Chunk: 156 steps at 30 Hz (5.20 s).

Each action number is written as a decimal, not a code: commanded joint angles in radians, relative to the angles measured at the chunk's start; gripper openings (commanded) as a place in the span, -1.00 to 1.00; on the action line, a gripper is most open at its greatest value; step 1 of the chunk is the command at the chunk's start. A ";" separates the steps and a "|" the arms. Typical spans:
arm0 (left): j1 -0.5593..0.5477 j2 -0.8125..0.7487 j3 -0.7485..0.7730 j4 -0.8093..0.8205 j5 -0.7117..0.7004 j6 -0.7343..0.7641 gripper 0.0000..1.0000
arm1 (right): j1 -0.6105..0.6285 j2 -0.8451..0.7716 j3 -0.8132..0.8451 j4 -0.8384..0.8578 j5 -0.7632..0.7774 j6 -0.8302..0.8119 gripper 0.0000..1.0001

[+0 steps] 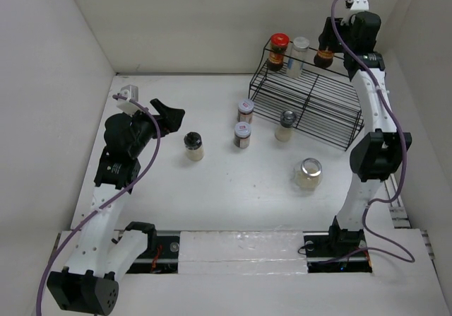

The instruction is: Organize the condiment bottles

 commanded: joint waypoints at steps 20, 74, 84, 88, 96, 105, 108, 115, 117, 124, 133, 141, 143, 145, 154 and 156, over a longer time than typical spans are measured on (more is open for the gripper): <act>0.006 -0.021 0.013 0.045 0.017 0.017 0.64 | 0.024 -0.004 -0.097 0.219 -0.054 0.006 0.26; 0.006 -0.082 0.020 -0.018 -0.121 -0.085 0.71 | 0.444 -1.067 -1.457 -0.181 0.538 0.494 1.00; 0.006 -0.062 0.011 -0.009 -0.098 -0.085 0.71 | 0.401 -0.998 -1.477 -0.127 0.427 0.442 1.00; 0.006 -0.053 0.011 -0.009 -0.089 -0.085 0.71 | 0.412 -0.998 -1.477 -0.153 0.437 0.451 0.82; 0.006 -0.044 0.011 0.000 -0.080 -0.085 0.71 | 0.487 -0.998 -1.425 -0.265 0.461 0.471 0.68; 0.006 -0.044 0.011 0.000 -0.080 -0.085 0.71 | 0.548 -1.029 -1.313 -0.298 0.538 0.482 0.14; 0.006 -0.044 0.011 0.000 -0.080 -0.085 0.71 | 0.587 -1.042 -1.172 -0.241 0.550 0.419 0.14; 0.006 -0.034 0.011 0.010 -0.071 -0.085 0.71 | 0.575 -0.788 -0.830 0.070 0.394 0.218 0.14; 0.006 -0.034 0.011 0.010 -0.071 -0.085 0.71 | 0.533 -0.696 -0.694 0.100 0.355 0.187 0.14; 0.006 -0.034 0.002 0.010 -0.071 -0.075 0.71 | 0.436 -0.330 -0.351 0.147 0.246 0.100 0.12; 0.006 0.015 0.022 0.010 -0.040 -0.055 0.71 | 0.384 -0.125 -0.140 0.091 0.236 0.068 0.12; 0.006 0.051 0.031 -0.010 -0.040 -0.046 0.71 | 0.334 -0.071 -0.152 0.101 0.185 0.078 0.12; 0.006 0.051 0.031 -0.010 -0.040 -0.046 0.71 | 0.334 -0.050 -0.152 0.101 0.185 0.078 0.12; 0.006 0.051 0.031 -0.010 -0.040 -0.046 0.71 | 0.334 -0.050 -0.161 0.101 0.196 0.089 0.12; 0.006 0.062 0.031 -0.010 -0.031 -0.037 0.71 | 0.315 -0.028 -0.183 0.101 0.104 0.111 0.30; 0.006 0.062 0.031 -0.010 -0.031 -0.037 0.71 | 0.315 -0.028 -0.174 0.091 0.104 0.111 0.44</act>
